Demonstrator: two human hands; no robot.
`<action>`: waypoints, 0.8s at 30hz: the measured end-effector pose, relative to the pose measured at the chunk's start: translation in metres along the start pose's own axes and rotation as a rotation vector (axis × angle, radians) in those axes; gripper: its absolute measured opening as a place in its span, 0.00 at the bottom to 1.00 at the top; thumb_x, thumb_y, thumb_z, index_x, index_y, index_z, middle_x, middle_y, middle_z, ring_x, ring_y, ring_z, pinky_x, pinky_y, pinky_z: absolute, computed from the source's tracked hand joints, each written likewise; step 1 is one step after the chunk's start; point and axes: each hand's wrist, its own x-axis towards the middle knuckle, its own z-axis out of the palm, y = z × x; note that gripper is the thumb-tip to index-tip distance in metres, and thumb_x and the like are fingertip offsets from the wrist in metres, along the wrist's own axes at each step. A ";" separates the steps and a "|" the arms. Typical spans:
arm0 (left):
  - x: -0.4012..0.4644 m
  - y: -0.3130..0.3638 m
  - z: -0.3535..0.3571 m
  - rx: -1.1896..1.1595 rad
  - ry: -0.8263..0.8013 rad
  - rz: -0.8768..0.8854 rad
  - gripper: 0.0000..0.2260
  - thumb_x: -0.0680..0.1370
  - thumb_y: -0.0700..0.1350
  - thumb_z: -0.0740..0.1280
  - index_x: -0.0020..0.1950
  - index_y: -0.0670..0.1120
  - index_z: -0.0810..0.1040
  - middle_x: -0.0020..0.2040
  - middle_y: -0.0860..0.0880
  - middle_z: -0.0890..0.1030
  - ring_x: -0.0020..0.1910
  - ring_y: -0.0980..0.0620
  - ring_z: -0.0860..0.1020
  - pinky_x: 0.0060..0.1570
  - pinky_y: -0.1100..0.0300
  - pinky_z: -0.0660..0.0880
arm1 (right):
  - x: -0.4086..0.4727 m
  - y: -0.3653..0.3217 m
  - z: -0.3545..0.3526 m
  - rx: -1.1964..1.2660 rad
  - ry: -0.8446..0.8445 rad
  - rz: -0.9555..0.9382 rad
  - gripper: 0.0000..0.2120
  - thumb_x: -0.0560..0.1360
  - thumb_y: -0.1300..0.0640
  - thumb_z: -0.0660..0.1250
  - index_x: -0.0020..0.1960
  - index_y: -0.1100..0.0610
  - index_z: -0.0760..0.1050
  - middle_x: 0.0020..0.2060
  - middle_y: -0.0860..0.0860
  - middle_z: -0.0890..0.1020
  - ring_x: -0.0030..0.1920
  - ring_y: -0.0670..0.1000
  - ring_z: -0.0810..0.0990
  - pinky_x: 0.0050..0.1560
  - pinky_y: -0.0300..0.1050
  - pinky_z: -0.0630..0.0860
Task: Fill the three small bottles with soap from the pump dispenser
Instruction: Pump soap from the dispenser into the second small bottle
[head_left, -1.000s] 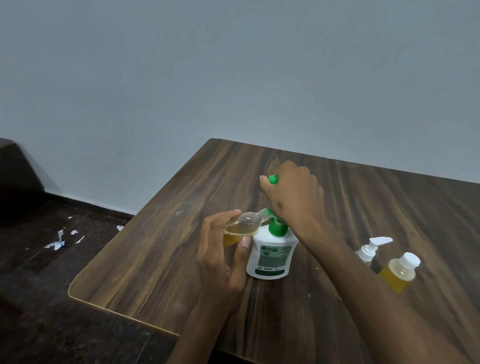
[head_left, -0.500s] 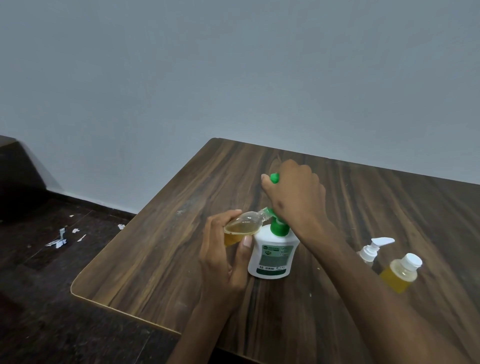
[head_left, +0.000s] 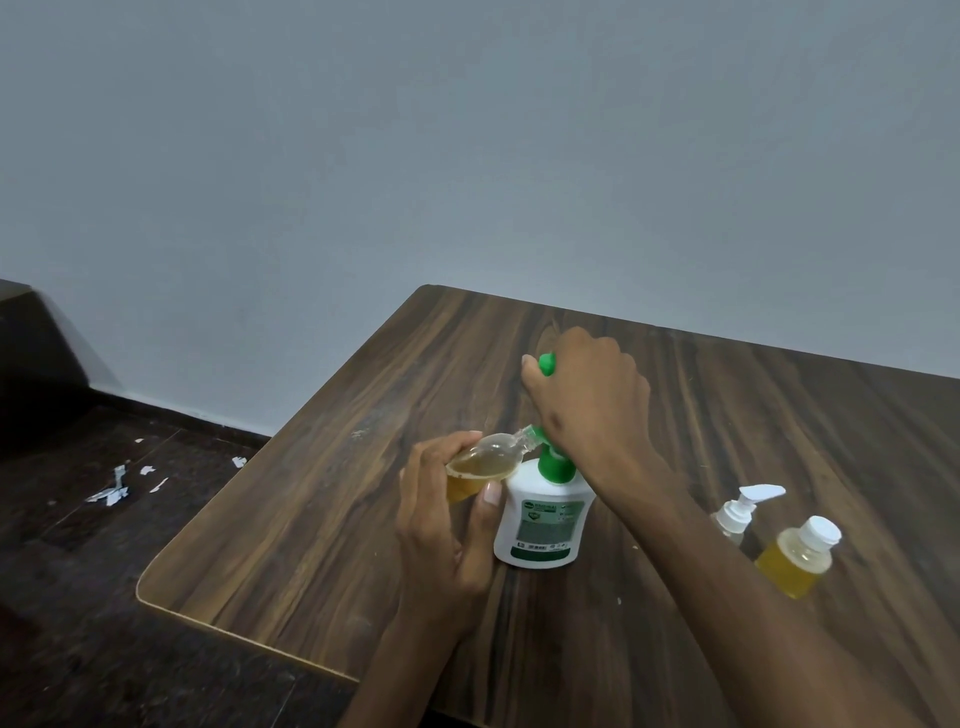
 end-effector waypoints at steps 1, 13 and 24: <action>0.000 0.001 0.000 0.000 -0.008 -0.005 0.13 0.81 0.41 0.68 0.66 0.46 0.77 0.60 0.51 0.81 0.57 0.45 0.81 0.50 0.44 0.79 | -0.001 0.000 0.000 -0.001 -0.018 0.010 0.16 0.83 0.44 0.60 0.46 0.55 0.69 0.40 0.51 0.73 0.40 0.53 0.73 0.41 0.48 0.68; 0.000 0.004 -0.002 -0.009 -0.013 -0.025 0.12 0.82 0.43 0.68 0.66 0.45 0.77 0.61 0.50 0.81 0.58 0.46 0.81 0.52 0.49 0.80 | 0.001 0.001 -0.001 -0.042 0.015 -0.024 0.16 0.83 0.43 0.60 0.46 0.54 0.68 0.41 0.52 0.74 0.41 0.54 0.75 0.40 0.49 0.70; 0.000 0.004 -0.003 -0.013 -0.017 -0.022 0.13 0.82 0.43 0.68 0.66 0.45 0.78 0.60 0.51 0.80 0.58 0.46 0.81 0.53 0.52 0.79 | -0.001 0.002 0.003 -0.003 0.025 0.006 0.16 0.83 0.44 0.60 0.45 0.55 0.70 0.38 0.51 0.73 0.39 0.53 0.75 0.39 0.48 0.69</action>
